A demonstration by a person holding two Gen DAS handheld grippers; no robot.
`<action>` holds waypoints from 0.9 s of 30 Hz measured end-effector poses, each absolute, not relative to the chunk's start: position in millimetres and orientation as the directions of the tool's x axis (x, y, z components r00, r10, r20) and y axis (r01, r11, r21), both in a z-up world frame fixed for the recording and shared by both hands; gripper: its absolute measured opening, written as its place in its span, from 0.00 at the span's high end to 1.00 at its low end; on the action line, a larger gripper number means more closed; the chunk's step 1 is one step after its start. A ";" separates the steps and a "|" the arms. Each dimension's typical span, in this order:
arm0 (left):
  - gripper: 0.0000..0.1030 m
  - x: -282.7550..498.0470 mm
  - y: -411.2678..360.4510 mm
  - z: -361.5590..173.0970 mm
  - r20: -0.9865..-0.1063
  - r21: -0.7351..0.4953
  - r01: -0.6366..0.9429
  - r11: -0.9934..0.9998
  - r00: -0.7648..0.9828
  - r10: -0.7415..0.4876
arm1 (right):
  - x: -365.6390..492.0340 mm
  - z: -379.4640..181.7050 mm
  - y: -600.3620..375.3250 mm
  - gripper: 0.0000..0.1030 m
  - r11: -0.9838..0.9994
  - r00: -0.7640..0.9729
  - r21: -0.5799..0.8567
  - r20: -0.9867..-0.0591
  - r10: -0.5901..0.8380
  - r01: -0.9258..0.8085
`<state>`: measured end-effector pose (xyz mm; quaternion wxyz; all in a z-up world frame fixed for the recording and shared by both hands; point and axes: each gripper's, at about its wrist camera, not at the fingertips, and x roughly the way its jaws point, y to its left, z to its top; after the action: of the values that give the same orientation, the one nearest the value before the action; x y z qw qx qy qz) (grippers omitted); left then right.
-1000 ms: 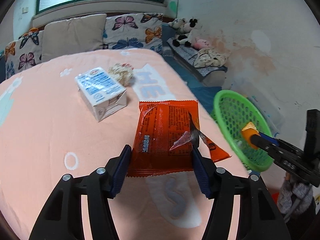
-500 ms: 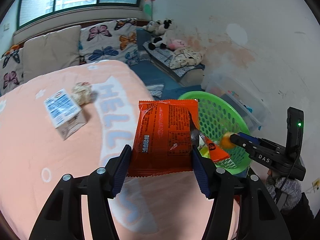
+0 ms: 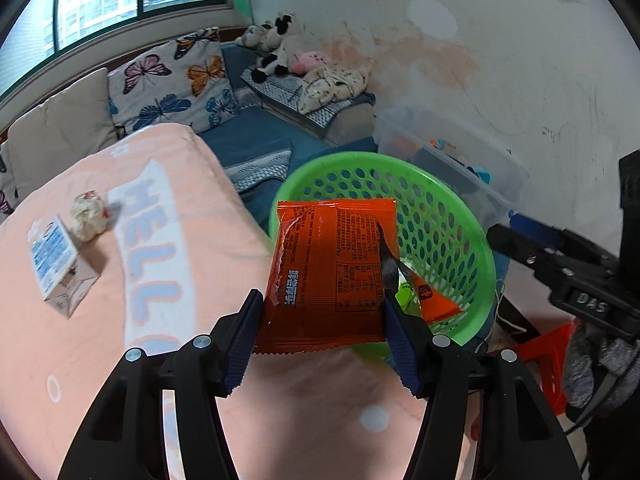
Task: Collect trash
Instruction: 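Lower the orange wrapper into the basket and open the left gripper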
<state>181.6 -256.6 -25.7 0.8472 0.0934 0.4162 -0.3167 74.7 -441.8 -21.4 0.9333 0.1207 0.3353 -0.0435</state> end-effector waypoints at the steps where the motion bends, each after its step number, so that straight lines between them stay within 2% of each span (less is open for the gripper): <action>1: 0.44 180.1 -259.9 -26.7 -0.767 -0.101 0.617 0.781 0.452 -0.456 | 73.1 -20.8 -443.6 0.27 0.967 0.773 0.196 -0.634 -0.003 0.164; 10: 0.44 183.1 -278.5 -38.2 -0.793 -0.080 0.626 0.776 0.432 -0.430 | 65.6 -19.9 -452.4 0.07 0.958 0.777 0.205 -0.629 -0.030 0.203; 19: 0.41 188.0 -285.4 -46.3 -0.807 -0.084 0.616 0.783 0.419 -0.415 | 63.3 -17.7 -448.8 0.06 0.957 0.788 0.201 -0.615 -0.042 0.208; 23: 0.31 188.2 -283.9 -47.8 -0.804 -0.086 0.614 0.784 0.422 -0.419 | 63.1 -18.3 -446.9 0.05 0.962 0.785 0.186 -0.618 -0.044 0.200; 27: 0.27 185.9 -280.2 -46.2 -0.798 -0.096 0.614 0.783 0.423 -0.430 | 64.8 -20.2 -443.5 0.04 0.966 0.778 0.174 -0.627 -0.042 0.193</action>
<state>186.0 -280.2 -46.2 0.8369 0.1054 0.4372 -0.3120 64.8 -443.5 -20.2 0.9358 0.1152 0.3272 -0.0627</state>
